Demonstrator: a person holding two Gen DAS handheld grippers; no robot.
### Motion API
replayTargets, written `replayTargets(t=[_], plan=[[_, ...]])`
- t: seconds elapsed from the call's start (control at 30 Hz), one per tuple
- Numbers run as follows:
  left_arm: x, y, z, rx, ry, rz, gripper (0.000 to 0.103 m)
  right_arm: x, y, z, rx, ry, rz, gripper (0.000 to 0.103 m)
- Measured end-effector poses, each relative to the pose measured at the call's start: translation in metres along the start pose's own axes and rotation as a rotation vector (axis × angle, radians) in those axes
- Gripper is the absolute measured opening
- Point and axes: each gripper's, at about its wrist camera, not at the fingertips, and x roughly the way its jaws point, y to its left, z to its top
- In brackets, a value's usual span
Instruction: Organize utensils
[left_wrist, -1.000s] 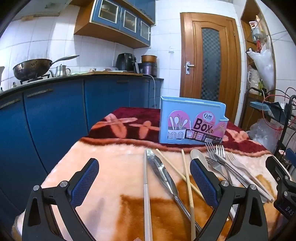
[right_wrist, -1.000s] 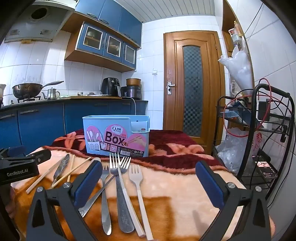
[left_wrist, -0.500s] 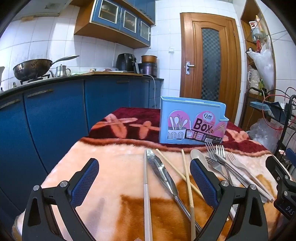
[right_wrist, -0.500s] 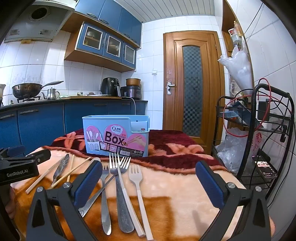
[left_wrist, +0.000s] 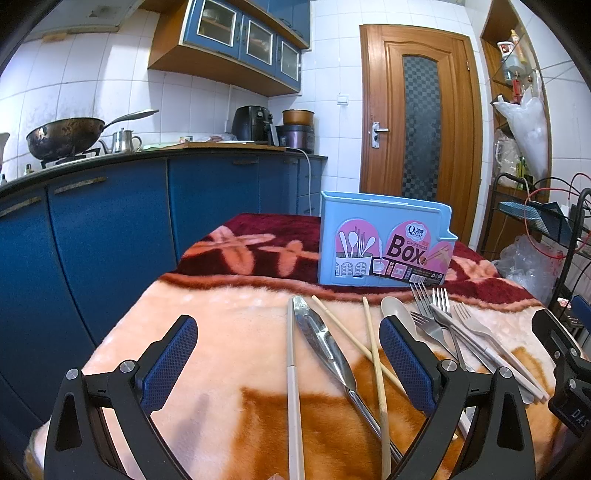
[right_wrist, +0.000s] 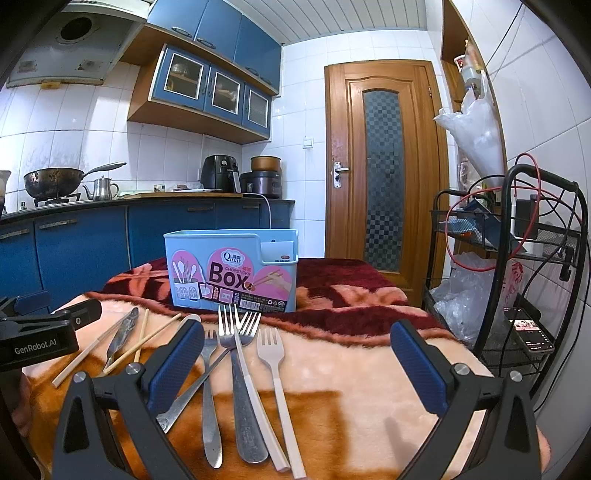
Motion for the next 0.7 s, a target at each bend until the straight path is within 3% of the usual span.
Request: replayTargets(t=[0.7], plan=[[0.0005, -0.0019, -0.0031, 0.003, -0.001, 0.001, 0.099, -0.0002, 0.0002, -0.0001, 0.000, -0.001, -0.001, 0.103]])
